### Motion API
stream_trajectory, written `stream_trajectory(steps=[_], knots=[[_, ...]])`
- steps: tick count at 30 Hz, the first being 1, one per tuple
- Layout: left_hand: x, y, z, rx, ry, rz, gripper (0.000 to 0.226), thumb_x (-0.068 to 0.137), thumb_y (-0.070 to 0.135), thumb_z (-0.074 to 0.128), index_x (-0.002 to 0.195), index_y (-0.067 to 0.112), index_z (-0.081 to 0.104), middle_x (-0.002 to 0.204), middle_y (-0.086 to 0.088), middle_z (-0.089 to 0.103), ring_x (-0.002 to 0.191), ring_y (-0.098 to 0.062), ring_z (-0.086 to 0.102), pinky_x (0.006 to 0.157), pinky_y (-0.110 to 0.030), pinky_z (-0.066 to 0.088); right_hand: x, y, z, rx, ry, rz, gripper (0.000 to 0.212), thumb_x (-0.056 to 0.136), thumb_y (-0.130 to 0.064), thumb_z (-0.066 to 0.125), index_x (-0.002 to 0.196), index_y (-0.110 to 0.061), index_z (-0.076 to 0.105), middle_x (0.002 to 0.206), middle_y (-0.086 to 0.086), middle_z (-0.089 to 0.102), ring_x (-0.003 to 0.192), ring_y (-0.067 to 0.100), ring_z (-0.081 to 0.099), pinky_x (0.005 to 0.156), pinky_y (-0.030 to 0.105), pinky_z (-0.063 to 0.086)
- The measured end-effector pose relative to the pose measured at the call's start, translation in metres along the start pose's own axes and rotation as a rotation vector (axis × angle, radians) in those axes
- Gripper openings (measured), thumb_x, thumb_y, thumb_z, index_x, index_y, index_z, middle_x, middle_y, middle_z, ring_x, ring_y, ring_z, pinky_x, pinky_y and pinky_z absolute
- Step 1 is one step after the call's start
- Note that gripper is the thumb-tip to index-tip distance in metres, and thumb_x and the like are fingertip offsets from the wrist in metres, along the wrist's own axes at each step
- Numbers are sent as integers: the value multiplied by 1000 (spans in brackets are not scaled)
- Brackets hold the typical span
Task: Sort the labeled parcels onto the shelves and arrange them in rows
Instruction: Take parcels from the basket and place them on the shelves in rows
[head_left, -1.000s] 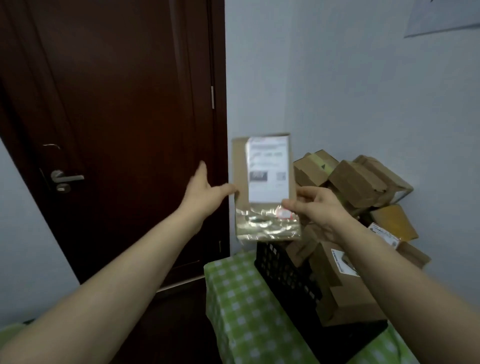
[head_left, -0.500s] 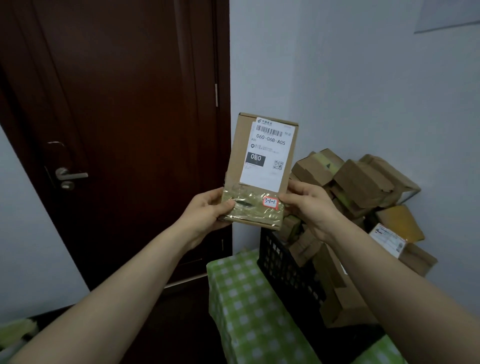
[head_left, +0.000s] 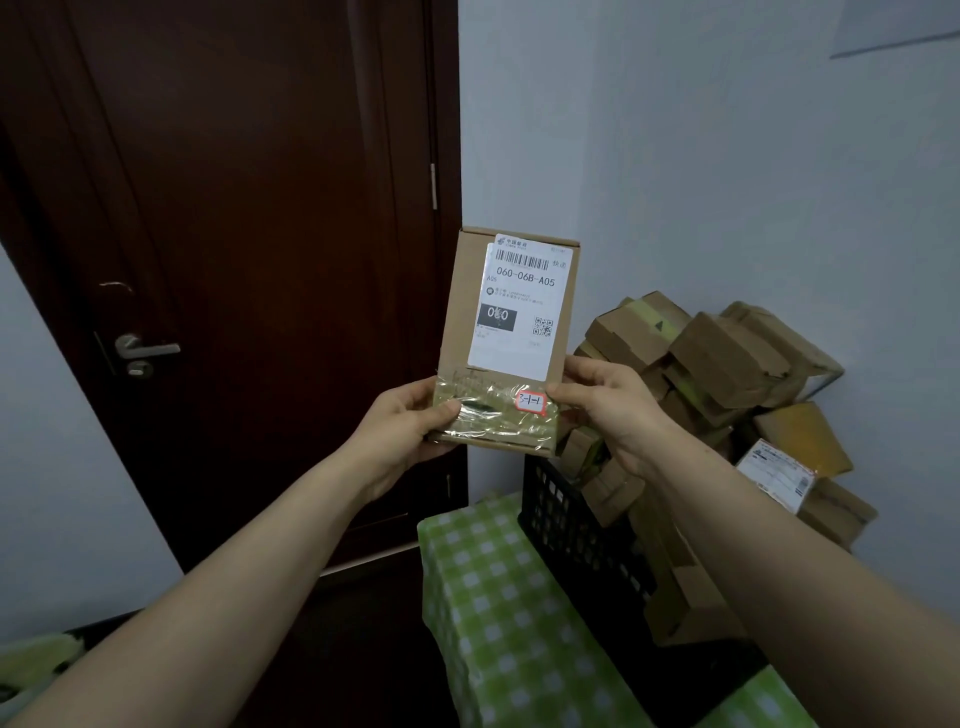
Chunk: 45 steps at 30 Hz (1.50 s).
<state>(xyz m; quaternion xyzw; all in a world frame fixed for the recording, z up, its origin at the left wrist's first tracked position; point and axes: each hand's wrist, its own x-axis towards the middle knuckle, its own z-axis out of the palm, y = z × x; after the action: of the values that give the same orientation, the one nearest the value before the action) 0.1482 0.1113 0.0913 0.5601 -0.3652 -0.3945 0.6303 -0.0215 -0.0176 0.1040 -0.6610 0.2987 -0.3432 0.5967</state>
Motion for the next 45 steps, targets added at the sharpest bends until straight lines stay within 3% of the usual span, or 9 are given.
stream_trajectory(steps=[11,14,23,25,28,33,39,42,45], knots=[[-18,2,-40,-3,98,-36,26,93,1,52,114,10,63,98,-5,69,88,-16,64,85,-35,54,5,-1,45,15,-86,12,41,86,-1,63,127,-8,59,110,3,71,95,13,66,71,24,49],[-31,2,-54,15,157,-37,23,89,3,59,110,10,66,99,-5,70,86,-15,66,83,-34,56,8,3,65,44,-126,31,46,85,-1,64,130,-5,55,113,5,70,104,18,66,83,31,53],[-99,-14,-106,76,530,22,30,87,10,66,117,6,64,97,-5,70,82,-14,67,77,-32,58,1,27,151,140,-392,71,60,74,-3,74,131,-2,53,116,7,68,112,18,62,93,33,51],[-125,-18,-118,53,611,1,29,91,14,61,119,7,63,95,-4,70,81,-13,66,76,-30,58,-4,33,177,146,-479,81,76,64,-12,82,133,-3,52,126,9,62,122,20,56,103,40,45],[-170,-17,-140,40,795,-37,26,98,21,51,120,12,62,88,-1,66,76,-10,61,81,-31,53,-20,40,225,164,-619,102,60,73,-8,77,129,-6,56,126,9,63,125,22,53,101,38,47],[-269,-13,-180,231,1052,-7,24,94,15,59,115,9,66,96,2,69,69,5,64,68,-7,50,-75,34,310,149,-829,67,55,80,-4,72,132,-8,53,129,6,60,122,14,54,105,38,44],[-387,0,-220,306,1238,53,21,92,1,57,108,11,66,90,6,70,70,6,66,71,-12,53,-163,8,418,164,-1163,53,65,83,-3,69,133,-37,46,114,-6,67,99,8,64,79,28,52],[-449,9,-244,281,1353,82,23,92,-1,56,110,11,64,89,1,69,67,3,66,65,-10,51,-215,-1,473,182,-1248,36,81,78,6,70,144,-28,37,126,1,59,111,17,61,93,38,52],[-521,12,-277,379,1469,92,28,90,1,61,113,15,66,96,-3,70,81,-8,68,83,-22,54,-272,-9,533,183,-1299,25,81,69,4,77,140,-13,43,131,10,57,117,24,58,100,46,47]])
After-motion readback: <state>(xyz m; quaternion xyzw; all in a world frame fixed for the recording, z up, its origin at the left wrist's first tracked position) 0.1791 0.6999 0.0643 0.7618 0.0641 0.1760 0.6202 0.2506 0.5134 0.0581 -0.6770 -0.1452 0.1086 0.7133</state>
